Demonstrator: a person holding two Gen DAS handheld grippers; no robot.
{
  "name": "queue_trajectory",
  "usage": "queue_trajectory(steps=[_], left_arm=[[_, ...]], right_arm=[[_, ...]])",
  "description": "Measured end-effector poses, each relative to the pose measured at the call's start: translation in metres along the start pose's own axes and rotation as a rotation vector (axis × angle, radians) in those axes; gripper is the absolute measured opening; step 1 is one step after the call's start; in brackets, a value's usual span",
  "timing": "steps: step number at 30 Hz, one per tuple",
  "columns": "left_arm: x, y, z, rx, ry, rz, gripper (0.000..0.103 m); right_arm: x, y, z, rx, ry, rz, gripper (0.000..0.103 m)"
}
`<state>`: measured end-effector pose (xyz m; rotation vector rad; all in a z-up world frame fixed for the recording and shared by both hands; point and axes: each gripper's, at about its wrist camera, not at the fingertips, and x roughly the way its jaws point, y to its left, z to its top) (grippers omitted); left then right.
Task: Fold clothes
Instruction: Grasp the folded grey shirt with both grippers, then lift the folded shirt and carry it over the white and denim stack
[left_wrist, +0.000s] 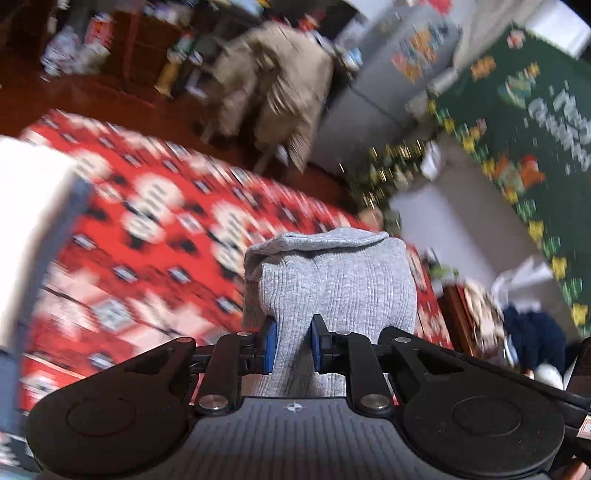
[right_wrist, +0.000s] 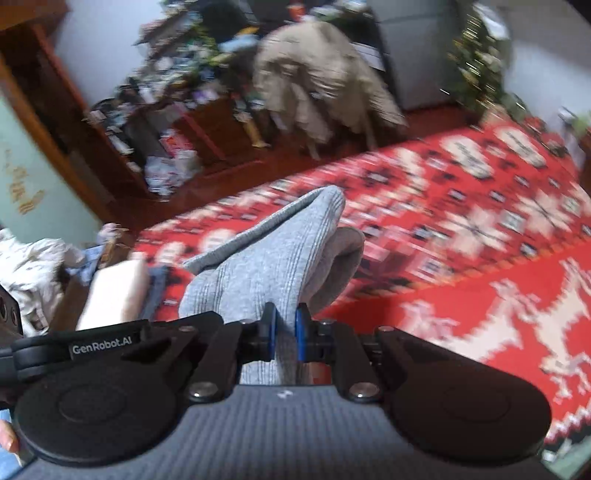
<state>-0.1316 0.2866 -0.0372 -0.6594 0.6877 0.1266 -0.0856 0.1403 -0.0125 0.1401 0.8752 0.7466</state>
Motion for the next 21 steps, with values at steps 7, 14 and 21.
queue_trajectory(steps=[7,14,21], left_arm=[[-0.098,0.08,0.066,-0.062,-0.157,0.078,0.018],[-0.118,0.173,0.106,-0.072,-0.155,0.223,0.018],[-0.07,0.259,0.097,-0.215,-0.049,0.232,0.024]], right_arm=[[0.038,0.139,0.029,-0.094,-0.005,0.156,0.011],[0.118,0.245,0.024,-0.081,0.079,0.265,0.011],[0.205,0.273,-0.022,-0.073,0.198,0.195,0.012]])
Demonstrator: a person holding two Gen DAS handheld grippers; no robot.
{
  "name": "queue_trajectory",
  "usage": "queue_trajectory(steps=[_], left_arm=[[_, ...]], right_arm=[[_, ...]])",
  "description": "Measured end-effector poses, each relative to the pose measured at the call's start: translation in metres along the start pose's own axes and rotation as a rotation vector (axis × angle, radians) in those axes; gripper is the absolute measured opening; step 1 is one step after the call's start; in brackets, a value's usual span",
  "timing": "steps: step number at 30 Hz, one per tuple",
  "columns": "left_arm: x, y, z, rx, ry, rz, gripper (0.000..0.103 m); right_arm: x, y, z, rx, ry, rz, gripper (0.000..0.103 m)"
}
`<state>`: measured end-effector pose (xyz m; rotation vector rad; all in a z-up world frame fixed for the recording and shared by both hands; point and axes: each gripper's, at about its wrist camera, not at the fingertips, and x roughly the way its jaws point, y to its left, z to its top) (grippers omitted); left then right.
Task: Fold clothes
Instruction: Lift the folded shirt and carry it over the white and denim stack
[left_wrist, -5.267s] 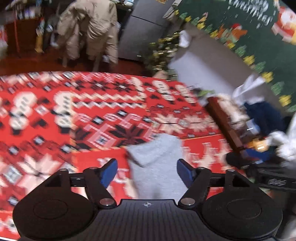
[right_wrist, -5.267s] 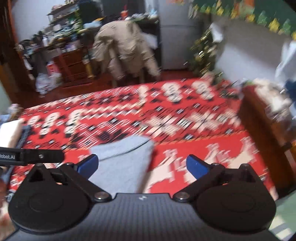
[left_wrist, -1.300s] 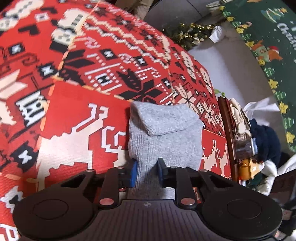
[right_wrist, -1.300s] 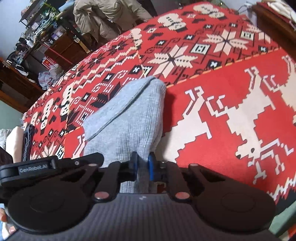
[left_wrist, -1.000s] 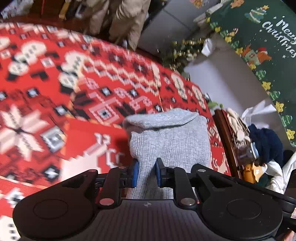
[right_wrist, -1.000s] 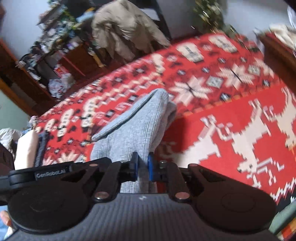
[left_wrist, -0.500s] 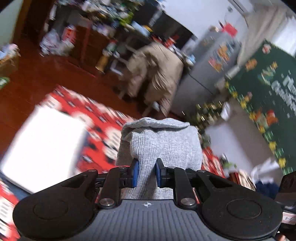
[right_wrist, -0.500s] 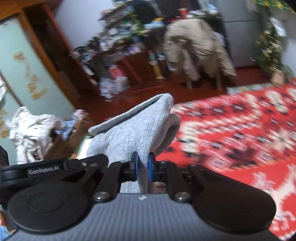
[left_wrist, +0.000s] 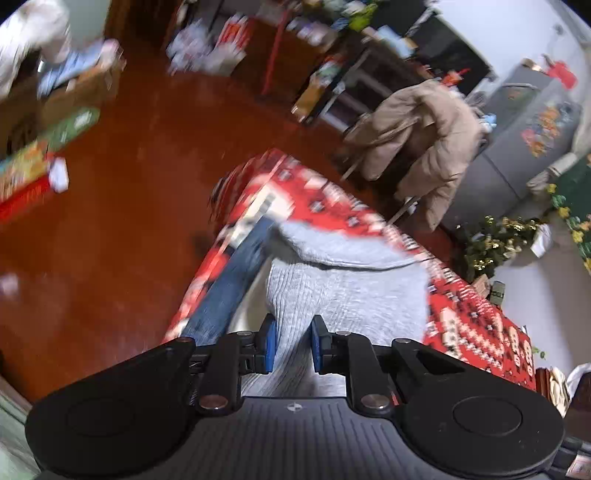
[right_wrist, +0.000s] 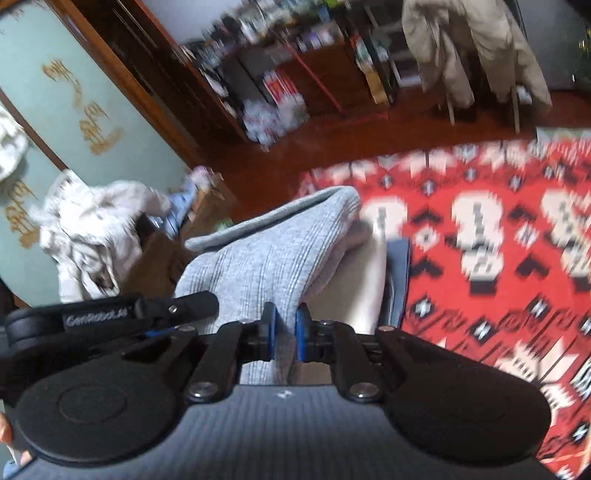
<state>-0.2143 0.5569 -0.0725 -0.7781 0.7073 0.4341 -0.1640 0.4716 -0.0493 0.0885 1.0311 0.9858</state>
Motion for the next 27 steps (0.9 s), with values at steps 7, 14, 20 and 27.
queue_trajectory(steps=[7,14,20,27], left_arm=[[-0.011,0.032,-0.006,-0.07,0.016,-0.09,0.039],[-0.023,0.048,0.037,-0.114,-0.036,-0.165,0.057],[0.02,0.059,0.07,-0.205,0.038,-0.242,0.058],[0.048,0.043,0.062,-0.101,0.127,-0.246,0.049]], right_arm=[[0.007,-0.047,0.011,0.105,0.037,0.081,0.028],[-0.006,-0.077,0.064,0.134,-0.047,0.082,0.054],[0.035,-0.094,0.089,0.224,0.022,0.073,0.052],[0.056,-0.098,0.093,0.261,0.048,0.089,0.032]])
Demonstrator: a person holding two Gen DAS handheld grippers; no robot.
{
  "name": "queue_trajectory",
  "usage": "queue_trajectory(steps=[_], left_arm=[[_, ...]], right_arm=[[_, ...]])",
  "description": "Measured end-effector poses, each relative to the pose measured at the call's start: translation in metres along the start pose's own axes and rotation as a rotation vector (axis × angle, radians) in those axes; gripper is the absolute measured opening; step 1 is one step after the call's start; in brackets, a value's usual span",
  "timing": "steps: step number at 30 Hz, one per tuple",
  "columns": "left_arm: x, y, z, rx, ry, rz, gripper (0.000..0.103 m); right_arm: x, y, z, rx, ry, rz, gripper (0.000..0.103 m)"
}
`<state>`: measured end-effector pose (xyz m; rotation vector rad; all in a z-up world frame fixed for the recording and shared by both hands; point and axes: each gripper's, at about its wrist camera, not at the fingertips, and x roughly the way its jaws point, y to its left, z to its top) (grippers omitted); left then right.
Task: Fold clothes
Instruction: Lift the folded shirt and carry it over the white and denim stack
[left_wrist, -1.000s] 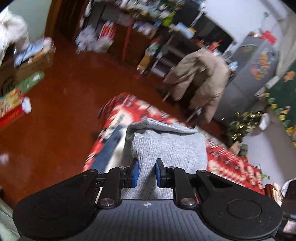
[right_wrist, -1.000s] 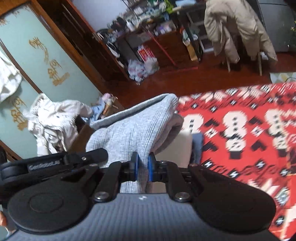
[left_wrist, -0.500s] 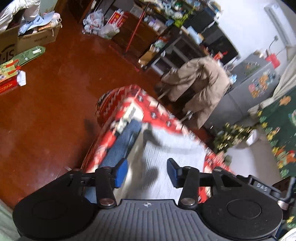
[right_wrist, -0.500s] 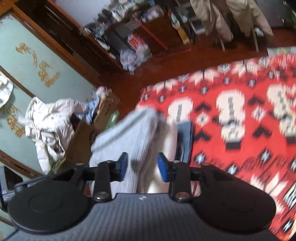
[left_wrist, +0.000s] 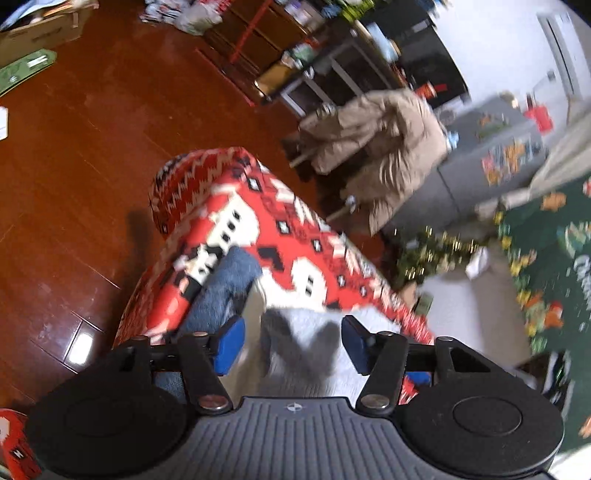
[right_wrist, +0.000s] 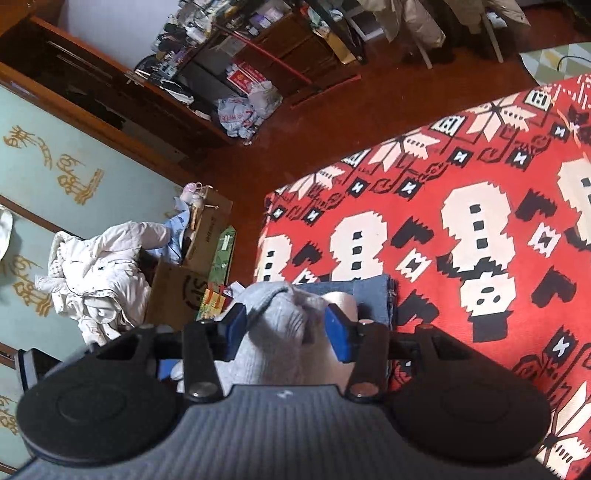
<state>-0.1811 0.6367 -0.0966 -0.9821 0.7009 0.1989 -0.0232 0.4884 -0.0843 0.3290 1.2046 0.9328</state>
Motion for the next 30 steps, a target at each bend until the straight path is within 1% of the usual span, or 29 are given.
queue_trajectory(steps=[1,2,3,4,6,8,10,13,14,15,16,17,18,19,20,21,23,26,30], left_arm=[[0.003,-0.001,-0.003,0.013,0.003,0.009,0.043],[0.004,-0.004,-0.005,0.027,-0.007,0.019,0.026],[0.006,-0.007,-0.006,0.041,-0.017,0.03,0.019],[0.007,-0.01,-0.007,0.056,-0.027,0.04,0.016],[0.0,-0.025,-0.01,0.123,-0.083,0.049,0.011],[-0.008,-0.042,-0.01,0.177,-0.137,0.046,0.011],[-0.013,-0.052,-0.006,0.197,-0.175,0.045,0.011],[0.001,-0.052,0.006,0.2,-0.152,0.092,0.011],[0.01,-0.047,0.008,0.19,-0.128,0.118,0.012],[0.018,-0.042,0.011,0.171,-0.106,0.141,0.017],[0.022,-0.036,0.013,0.146,-0.087,0.157,0.021],[0.023,-0.031,0.014,0.117,-0.075,0.152,0.029],[0.02,-0.028,0.015,0.096,-0.076,0.142,0.034],[0.014,-0.027,0.016,0.086,-0.086,0.125,0.036],[0.007,-0.026,0.016,0.078,-0.1,0.103,0.041],[-0.001,-0.024,0.013,0.074,-0.105,0.094,0.047],[-0.016,-0.021,0.007,0.064,-0.115,0.077,0.053],[-0.038,-0.017,-0.003,0.051,-0.13,0.051,0.054],[-0.055,-0.008,-0.039,0.077,-0.06,0.039,0.054]], right_arm=[[0.002,0.001,-0.001,-0.009,0.003,-0.006,0.021],[0.001,0.002,-0.002,-0.02,-0.005,-0.01,0.02],[0.0,0.004,-0.003,-0.032,-0.015,-0.013,0.013],[-0.001,0.007,-0.004,-0.047,-0.027,-0.01,0.01],[-0.004,0.014,-0.003,-0.073,-0.056,-0.013,0.008],[-0.01,0.023,0.003,-0.104,-0.093,-0.015,0.008],[-0.015,0.031,0.01,-0.133,-0.131,-0.025,0.008],[-0.004,0.029,0.018,-0.142,-0.119,-0.066,0.008],[0.0,0.028,0.021,-0.144,-0.114,-0.08,0.008],[0.003,0.027,0.024,-0.147,-0.109,-0.094,0.009],[0.009,0.024,0.023,-0.142,-0.1,-0.112,0.013],[0.015,0.021,0.021,-0.137,-0.09,-0.132,0.017],[0.014,0.018,0.019,-0.129,-0.093,-0.134,0.022],[0.013,0.015,0.016,-0.12,-0.099,-0.134,0.032],[0.012,0.012,0.014,-0.112,-0.105,-0.134,0.036],[0.009,0.01,0.012,-0.104,-0.104,-0.11,0.038],[-0.002,0.006,0.009,-0.08,-0.097,-0.065,0.04],[-0.024,0.008,-0.005,-0.072,-0.102,-0.033,0.046],[-0.046,0.012,-0.043,-0.079,-0.057,0.031,0.048]])
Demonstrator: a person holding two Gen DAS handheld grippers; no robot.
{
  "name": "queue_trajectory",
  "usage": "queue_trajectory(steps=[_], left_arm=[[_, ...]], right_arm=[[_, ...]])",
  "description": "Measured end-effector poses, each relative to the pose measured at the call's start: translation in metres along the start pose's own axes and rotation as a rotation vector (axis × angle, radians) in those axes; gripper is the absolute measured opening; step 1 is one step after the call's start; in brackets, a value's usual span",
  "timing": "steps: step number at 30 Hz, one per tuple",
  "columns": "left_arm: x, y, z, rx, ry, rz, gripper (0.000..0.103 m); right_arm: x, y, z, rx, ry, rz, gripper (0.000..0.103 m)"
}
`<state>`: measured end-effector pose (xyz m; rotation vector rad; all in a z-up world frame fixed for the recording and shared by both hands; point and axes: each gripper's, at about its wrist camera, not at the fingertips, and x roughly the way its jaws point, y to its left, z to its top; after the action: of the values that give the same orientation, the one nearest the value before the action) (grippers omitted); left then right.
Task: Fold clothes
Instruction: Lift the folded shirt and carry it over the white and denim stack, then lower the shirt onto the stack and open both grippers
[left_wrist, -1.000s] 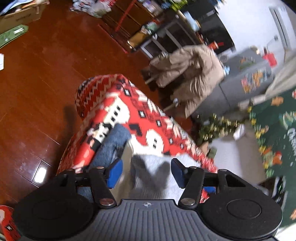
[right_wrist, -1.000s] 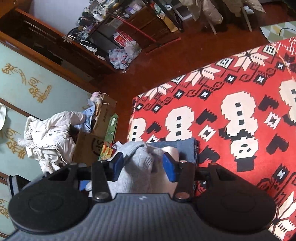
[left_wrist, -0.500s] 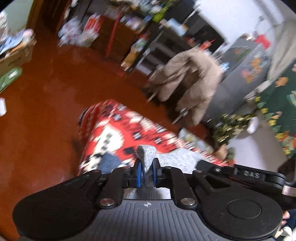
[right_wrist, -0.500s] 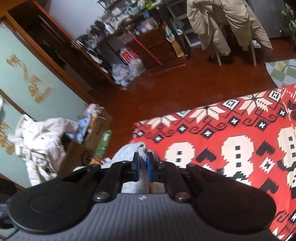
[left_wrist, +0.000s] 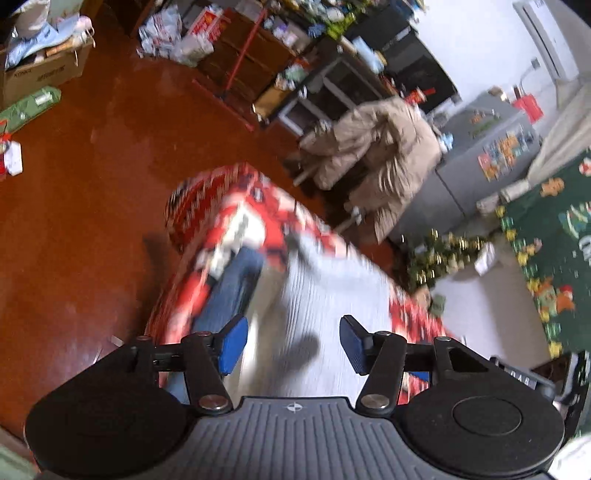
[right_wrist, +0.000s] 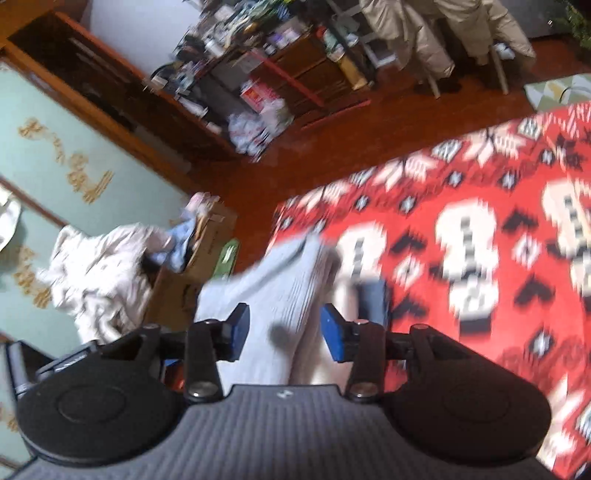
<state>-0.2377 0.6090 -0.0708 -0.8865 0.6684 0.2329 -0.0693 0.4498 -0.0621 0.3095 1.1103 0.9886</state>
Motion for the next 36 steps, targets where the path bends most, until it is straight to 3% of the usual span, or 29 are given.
queue_trajectory(steps=[5,10,13,14,15,16,19,23,27,30,33,36], left_arm=[[-0.006,0.012,-0.041,-0.018,0.065,0.006,0.054],[-0.003,0.018,-0.058,-0.06,0.057,-0.042,0.054],[0.007,0.025,-0.061,-0.112,0.071,-0.047,0.045],[0.005,0.025,-0.061,-0.118,0.062,-0.055,0.038],[0.003,0.022,-0.061,-0.114,0.063,-0.063,0.028],[-0.001,0.017,-0.062,-0.109,0.062,-0.054,0.024],[-0.016,0.003,-0.064,-0.083,0.042,-0.039,0.021],[-0.009,0.014,-0.07,-0.121,0.059,-0.033,0.022],[-0.003,0.029,-0.077,-0.16,0.081,-0.037,0.035],[-0.018,0.029,-0.079,-0.139,0.046,-0.038,0.034],[-0.037,0.025,-0.078,-0.124,-0.018,-0.047,0.033],[-0.052,0.01,-0.073,-0.084,-0.091,-0.064,0.022]], right_arm=[[-0.002,0.004,-0.051,-0.015,0.068,-0.005,0.048],[0.01,0.002,-0.08,0.028,0.132,-0.008,0.048],[0.022,0.002,-0.09,0.043,0.163,-0.033,0.045],[0.025,0.003,-0.093,0.047,0.166,-0.04,0.041],[0.024,0.005,-0.094,0.045,0.17,-0.036,0.02],[0.023,0.008,-0.095,0.041,0.175,-0.031,0.014],[0.01,0.024,-0.1,-0.022,0.143,-0.053,0.012],[0.0,0.031,-0.107,-0.049,0.134,-0.055,0.012],[0.009,0.014,-0.109,-0.01,0.176,-0.073,0.016],[-0.003,0.008,-0.109,-0.02,0.148,-0.058,0.028],[-0.019,0.017,-0.107,-0.126,0.114,-0.092,0.028],[-0.035,0.033,-0.101,-0.206,0.07,-0.093,0.02]])
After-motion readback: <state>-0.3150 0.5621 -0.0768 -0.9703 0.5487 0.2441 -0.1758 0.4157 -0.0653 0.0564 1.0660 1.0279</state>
